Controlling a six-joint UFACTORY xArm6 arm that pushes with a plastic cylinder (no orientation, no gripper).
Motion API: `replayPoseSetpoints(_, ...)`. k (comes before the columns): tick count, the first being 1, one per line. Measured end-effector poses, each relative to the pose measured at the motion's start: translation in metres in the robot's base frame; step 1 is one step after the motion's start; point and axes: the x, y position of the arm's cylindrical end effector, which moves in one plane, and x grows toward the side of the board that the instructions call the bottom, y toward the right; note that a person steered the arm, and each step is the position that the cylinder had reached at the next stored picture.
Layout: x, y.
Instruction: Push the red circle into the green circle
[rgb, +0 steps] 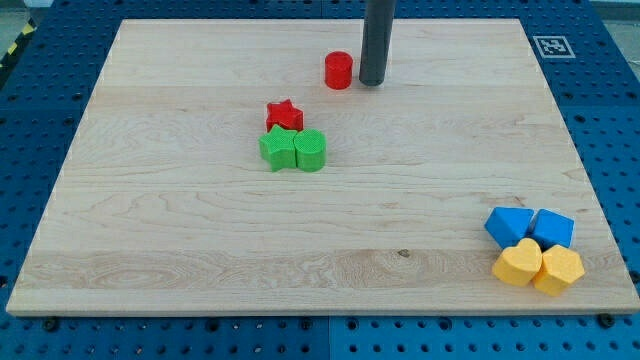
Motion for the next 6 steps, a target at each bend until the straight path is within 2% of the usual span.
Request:
replayPoseSetpoints(1,-0.009,0.0)
replayPoseSetpoints(2,-0.05,-0.004)
replayPoseSetpoints(4,-0.002,-0.032)
replayPoseSetpoints(5,0.0,-0.038)
replayPoseSetpoints(6,-0.034,-0.045)
